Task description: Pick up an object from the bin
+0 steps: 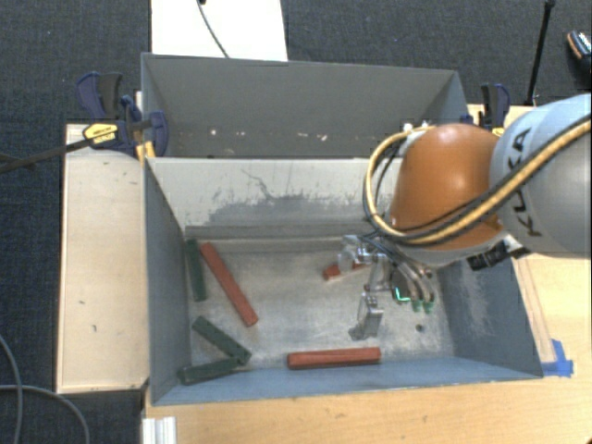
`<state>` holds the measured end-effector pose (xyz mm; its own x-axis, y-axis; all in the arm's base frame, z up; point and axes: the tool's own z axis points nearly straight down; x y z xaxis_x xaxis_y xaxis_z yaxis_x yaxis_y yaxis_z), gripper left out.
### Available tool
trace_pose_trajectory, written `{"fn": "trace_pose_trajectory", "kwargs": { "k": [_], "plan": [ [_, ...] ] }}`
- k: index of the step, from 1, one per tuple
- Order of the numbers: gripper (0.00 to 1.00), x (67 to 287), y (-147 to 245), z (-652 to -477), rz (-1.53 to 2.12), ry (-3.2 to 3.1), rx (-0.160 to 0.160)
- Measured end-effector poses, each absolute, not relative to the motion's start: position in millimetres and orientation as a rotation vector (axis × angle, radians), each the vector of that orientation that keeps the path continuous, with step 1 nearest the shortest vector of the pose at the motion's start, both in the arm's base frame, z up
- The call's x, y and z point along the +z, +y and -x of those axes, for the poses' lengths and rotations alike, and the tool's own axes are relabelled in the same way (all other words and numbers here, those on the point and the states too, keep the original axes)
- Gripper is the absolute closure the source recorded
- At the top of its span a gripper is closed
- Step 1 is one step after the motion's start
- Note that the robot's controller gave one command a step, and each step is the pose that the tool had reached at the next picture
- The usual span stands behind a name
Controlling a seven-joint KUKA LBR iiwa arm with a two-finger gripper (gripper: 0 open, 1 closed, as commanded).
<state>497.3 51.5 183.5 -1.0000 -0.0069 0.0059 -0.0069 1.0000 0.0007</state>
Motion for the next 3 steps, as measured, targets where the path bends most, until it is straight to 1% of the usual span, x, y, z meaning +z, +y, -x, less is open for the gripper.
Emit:
{"fn": "trace_pose_trajectory", "kwargs": {
  "k": [1,2,3],
  "plan": [
    [0.00,69,63,-484.8,-0.235,-3.138,-0.001],
    [0.00,72,37,-588.7,-0.161,-3.147,0.000],
    [0.00,103,-25,-594.2,-0.274,-3.137,0.005]
  ]
}}
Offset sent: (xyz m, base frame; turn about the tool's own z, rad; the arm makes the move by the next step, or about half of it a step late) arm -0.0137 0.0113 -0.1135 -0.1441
